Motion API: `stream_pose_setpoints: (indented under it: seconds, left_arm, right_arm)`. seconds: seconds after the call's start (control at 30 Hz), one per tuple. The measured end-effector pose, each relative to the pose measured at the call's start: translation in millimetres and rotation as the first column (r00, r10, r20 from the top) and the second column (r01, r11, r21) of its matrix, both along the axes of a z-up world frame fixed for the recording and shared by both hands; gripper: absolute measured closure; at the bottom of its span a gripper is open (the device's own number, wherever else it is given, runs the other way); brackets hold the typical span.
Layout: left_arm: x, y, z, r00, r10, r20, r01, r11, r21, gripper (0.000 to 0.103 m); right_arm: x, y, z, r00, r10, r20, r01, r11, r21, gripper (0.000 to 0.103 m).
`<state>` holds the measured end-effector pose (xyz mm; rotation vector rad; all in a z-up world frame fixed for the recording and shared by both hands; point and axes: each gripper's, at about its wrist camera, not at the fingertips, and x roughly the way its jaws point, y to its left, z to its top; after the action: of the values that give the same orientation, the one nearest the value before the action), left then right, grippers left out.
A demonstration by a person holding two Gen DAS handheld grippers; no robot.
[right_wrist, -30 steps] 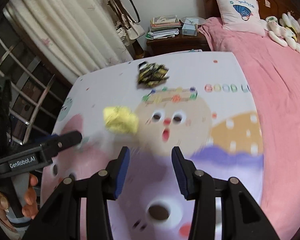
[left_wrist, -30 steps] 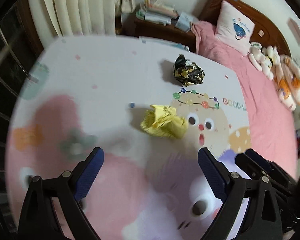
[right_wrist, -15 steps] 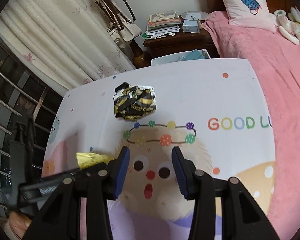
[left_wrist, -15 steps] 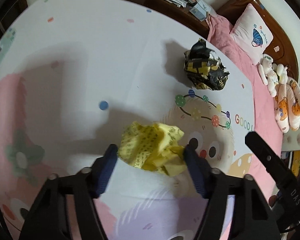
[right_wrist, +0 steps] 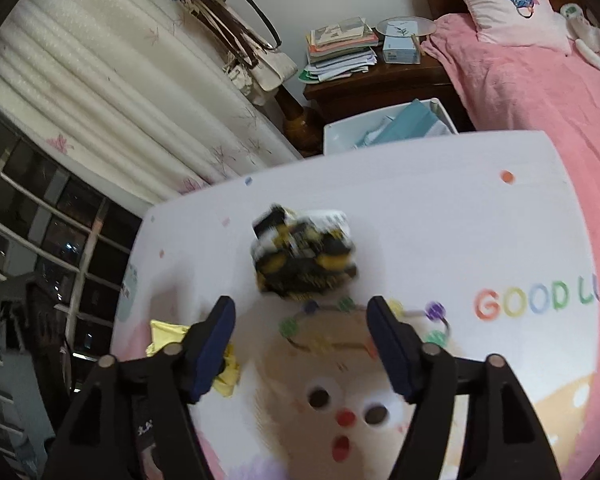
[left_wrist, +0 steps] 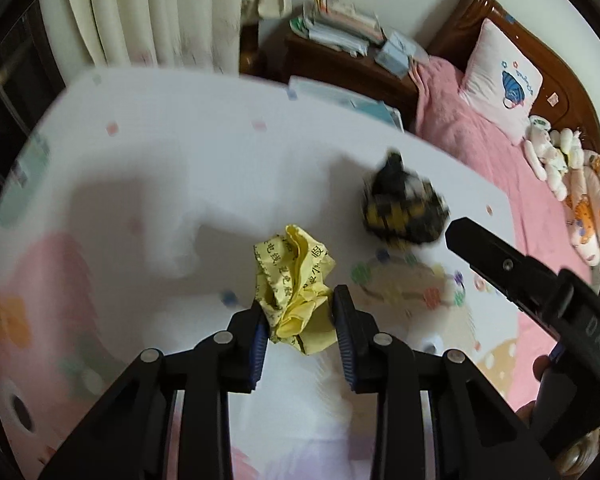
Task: Collect trash
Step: 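Grasp the yellow crumpled paper with the left tool while the right tool grasps the black-and-yellow wrapper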
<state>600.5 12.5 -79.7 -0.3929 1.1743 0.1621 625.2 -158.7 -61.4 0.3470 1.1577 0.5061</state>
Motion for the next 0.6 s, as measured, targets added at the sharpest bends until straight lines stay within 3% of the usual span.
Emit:
stream_pose_setpoints:
  seconds: [0.1,0.27,0.4,0.5,0.6]
  left_arm:
    - [8.1,8.5,10.5,1.0,0.012,0.021,-0.013,0.999,0.032,0.074]
    - [14.3,25.8,21.1,0.998,0.044,0.042,-0.046,0.998,0.046,0.074]
    - [11.9,39.2,23.4,0.997,0.059,0.045,-0.062,0.997,0.049,0.074]
    - [2.5,41.2,21.3,0.997,0.063,0.04,-0.065,0.996,0.055,0.074]
    - [-6.7,40.8,21.9,0.998,0.058,0.037,-0.06,0.996,0.059,0.074]
  right_arm:
    - [13.7,9.0,-2.8,1.0,-0.023,-0.004,0.023,1.0,-0.006,0.02]
    - [33.2,21.3,-24.9,0.998,-0.049,-0.048,0.045,0.997,-0.067,0.02]
    - [35.6,24.9,-41.1,0.995,-0.03,-0.093,0.027,0.999,-0.036,0.02]
    - [30.3,29.0,-41.0,0.997,-0.009,-0.076,0.006,0.999,-0.044,0.034]
    - [21.0,29.9,-39.8,0.997,0.017,-0.079,-0.018,1.0,-0.02,0.036]
